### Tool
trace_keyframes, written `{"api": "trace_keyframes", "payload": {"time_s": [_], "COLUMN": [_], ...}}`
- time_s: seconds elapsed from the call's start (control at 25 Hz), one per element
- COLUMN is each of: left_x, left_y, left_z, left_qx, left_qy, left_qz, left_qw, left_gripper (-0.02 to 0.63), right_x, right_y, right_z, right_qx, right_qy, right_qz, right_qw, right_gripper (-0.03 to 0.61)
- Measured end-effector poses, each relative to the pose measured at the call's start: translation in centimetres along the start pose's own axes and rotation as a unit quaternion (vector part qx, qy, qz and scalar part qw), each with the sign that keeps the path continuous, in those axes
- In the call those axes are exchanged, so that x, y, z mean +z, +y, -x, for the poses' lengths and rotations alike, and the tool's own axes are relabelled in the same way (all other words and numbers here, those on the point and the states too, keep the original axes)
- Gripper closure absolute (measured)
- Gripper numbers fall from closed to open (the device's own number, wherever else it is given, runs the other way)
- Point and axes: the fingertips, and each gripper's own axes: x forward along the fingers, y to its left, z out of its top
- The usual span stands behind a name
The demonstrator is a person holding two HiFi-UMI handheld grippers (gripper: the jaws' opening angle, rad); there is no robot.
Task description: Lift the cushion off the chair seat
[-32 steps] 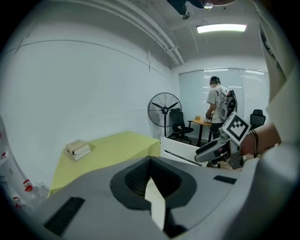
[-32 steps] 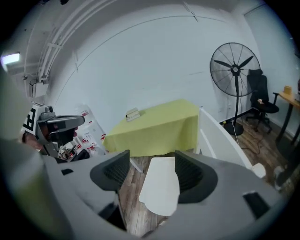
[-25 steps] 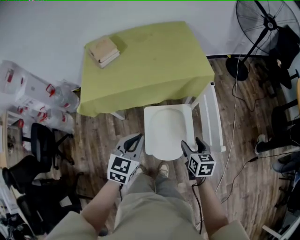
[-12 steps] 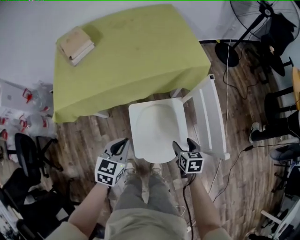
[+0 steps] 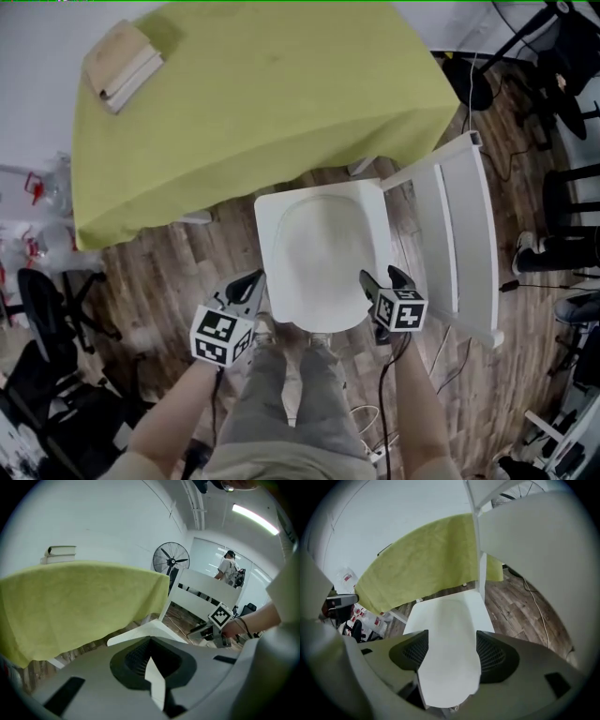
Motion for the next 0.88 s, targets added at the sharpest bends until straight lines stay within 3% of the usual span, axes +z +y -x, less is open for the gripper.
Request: {"api": "trace_keyframes", "payload": {"time_s": [0.32, 0.68, 0.88], "left_x": [-5.4, -9.0, -10.3], "left_y": [1.6, 2.9, 3.0], "left_z": [-4.1, -6.6, -6.8], "left_qx": [-0.010, -0.016, -0.022], "left_qy": [0.035, 0.054, 0.065], "left_qz": [0.015, 0.031, 0.038], "left_qw": [0.9992, 0.9980, 0.9970], "left_gripper": [0.600, 0.600, 0.600], "right_x": [-2.4, -5.7, -5.9], "right_y": [-3.1, -5.1, -5.5], "right_z": [-5.6, -9.3, -9.2], "right_qx": [0.011, -0.015, -0.031], "right_qy": [0.006, 0.048, 0.046], "right_qz": [-0.049, -0.065, -0.075], "right_qw": [0.999, 0.997, 0.996], "right_gripper": [0.261, 0.259, 0.258]}}
